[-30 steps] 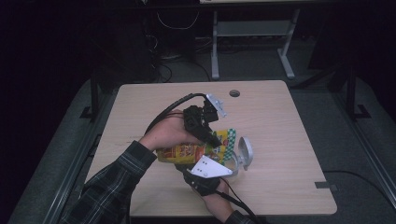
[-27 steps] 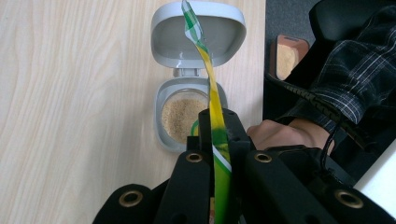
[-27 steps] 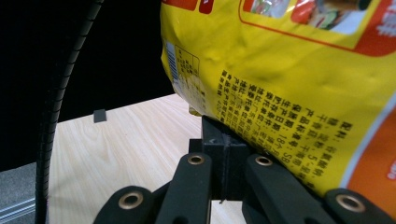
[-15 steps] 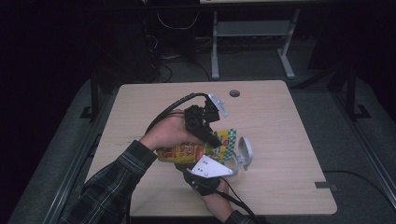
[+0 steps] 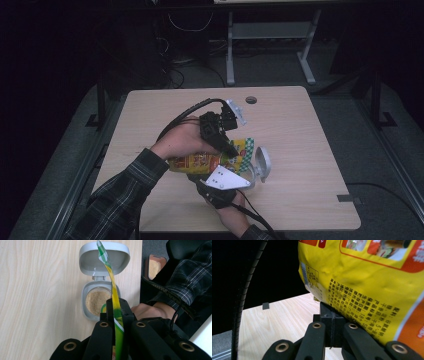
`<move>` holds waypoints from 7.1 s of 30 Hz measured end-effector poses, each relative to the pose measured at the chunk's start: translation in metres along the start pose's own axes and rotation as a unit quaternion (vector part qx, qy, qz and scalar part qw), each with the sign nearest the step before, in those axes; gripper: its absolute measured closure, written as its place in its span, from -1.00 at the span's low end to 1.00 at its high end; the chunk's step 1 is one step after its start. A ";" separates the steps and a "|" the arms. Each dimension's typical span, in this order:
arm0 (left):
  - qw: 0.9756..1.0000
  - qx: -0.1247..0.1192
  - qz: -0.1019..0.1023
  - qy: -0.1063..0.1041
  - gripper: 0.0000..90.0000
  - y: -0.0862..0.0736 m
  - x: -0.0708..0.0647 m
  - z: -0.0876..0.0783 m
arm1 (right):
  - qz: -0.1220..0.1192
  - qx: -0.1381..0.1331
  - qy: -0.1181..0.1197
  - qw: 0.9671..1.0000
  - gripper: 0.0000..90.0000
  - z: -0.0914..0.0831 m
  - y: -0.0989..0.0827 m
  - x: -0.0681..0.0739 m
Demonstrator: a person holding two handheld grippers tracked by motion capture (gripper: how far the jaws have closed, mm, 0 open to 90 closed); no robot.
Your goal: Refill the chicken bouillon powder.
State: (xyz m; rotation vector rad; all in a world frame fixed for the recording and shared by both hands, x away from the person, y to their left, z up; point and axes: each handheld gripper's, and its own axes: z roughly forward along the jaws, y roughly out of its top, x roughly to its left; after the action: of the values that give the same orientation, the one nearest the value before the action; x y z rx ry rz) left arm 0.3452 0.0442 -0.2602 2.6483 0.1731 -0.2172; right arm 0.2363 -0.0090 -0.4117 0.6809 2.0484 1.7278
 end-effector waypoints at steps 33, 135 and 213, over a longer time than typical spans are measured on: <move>1.000 0.027 0.002 -0.002 1.00 0.009 0.000 0.002 | 0.002 -0.010 0.000 1.000 1.00 0.000 0.003 -0.001; 0.998 0.065 0.007 0.003 1.00 0.029 -0.003 0.002 | 0.007 -0.028 -0.002 1.000 1.00 -0.003 0.012 -0.008; 0.997 0.075 0.005 0.003 1.00 0.034 -0.004 0.003 | 0.003 -0.034 -0.004 0.999 1.00 -0.005 0.014 -0.009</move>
State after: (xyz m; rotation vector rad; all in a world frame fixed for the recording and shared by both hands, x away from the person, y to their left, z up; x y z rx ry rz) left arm 0.3466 0.0125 -0.2467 2.7984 0.1498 -0.2269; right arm 0.2425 -0.0161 -0.3973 0.6734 1.9746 1.7862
